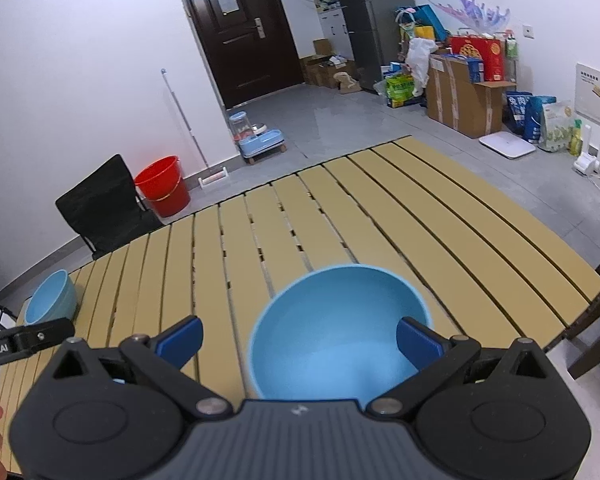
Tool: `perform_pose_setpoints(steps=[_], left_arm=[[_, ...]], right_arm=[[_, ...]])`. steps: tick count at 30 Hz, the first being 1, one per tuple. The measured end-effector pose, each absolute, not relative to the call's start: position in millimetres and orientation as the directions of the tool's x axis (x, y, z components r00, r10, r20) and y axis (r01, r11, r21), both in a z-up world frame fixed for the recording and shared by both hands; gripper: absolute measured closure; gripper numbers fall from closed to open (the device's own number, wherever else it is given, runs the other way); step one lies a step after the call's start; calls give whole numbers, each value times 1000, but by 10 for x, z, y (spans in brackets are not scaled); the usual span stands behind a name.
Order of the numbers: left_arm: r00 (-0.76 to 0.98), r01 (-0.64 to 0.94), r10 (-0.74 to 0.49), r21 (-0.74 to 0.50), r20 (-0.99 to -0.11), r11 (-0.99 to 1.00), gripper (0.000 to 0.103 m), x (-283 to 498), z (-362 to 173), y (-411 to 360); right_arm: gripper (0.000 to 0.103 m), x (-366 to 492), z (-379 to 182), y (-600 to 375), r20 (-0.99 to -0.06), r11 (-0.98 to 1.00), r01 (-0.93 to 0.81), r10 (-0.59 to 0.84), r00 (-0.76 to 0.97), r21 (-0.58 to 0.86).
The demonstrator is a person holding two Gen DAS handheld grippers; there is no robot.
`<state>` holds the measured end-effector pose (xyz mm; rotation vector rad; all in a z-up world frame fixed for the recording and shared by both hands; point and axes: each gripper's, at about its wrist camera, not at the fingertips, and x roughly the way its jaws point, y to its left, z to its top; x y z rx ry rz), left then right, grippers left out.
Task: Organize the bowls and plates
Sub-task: 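Move the open right gripper to the last blue bowl on the table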
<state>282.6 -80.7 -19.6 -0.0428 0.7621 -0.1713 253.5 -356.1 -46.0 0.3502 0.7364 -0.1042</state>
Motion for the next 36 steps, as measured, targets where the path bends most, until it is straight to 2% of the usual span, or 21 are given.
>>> perform_pose_setpoints(steps=[25,36], left_arm=[[744,13,-80,-106,-663,994,0,2946,-41,262],[723,-60,-33,-111,-690,992,0,3176,-132,767]], right_arm=[[0,3185,-238,-2412,-665,968,32,146,733,248],[0,3579,-212,-1860,-677,973,-39,187,711,227]])
